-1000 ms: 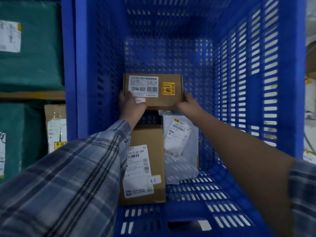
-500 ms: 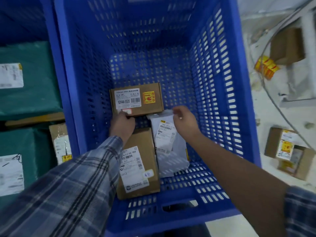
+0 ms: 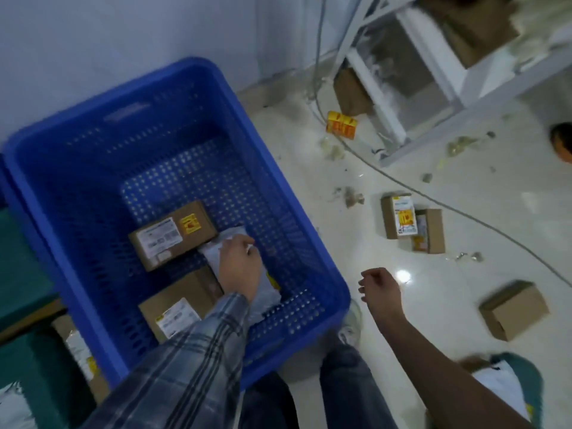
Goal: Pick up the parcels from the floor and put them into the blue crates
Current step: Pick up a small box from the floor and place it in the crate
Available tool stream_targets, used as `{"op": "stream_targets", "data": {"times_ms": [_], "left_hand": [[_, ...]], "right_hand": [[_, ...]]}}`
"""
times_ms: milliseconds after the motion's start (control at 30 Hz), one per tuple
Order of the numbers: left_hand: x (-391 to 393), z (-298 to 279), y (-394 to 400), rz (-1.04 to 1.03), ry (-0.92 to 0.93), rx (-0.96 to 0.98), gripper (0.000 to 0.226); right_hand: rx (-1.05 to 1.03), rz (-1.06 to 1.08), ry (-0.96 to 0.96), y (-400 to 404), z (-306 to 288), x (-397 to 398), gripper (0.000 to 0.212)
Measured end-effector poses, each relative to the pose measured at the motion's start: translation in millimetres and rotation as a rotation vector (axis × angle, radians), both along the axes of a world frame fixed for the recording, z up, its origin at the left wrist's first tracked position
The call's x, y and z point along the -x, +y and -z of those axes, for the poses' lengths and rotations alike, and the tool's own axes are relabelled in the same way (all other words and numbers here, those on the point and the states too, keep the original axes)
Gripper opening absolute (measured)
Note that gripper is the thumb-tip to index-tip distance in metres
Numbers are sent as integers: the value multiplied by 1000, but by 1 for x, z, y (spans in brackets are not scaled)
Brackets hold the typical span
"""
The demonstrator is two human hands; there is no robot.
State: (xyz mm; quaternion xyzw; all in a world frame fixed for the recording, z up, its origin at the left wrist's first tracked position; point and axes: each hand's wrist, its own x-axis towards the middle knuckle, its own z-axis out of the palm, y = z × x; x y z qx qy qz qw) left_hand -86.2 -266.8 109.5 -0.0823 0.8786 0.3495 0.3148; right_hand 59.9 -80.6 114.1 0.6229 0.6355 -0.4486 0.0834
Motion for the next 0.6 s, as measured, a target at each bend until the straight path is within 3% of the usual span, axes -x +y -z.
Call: {"op": "stream_targets", "data": {"times_ms": [100, 200, 400, 533, 600], "left_hand": [[-17, -8, 37, 89, 48, -47, 21], [-33, -9, 63, 133, 128, -48, 19], [-61, 0, 111, 393, 314, 244, 16], [-73, 8, 152, 563, 438, 380, 31], [-79, 11, 177, 639, 447, 408, 26]], "right_hand": [[92, 17, -163, 29, 21, -46, 20], [165, 46, -207, 45, 27, -77, 22], [303, 39, -157, 89, 37, -113, 21], [369, 163, -164, 133, 46, -134, 10], [394, 181, -148, 156, 51, -141, 10]]}}
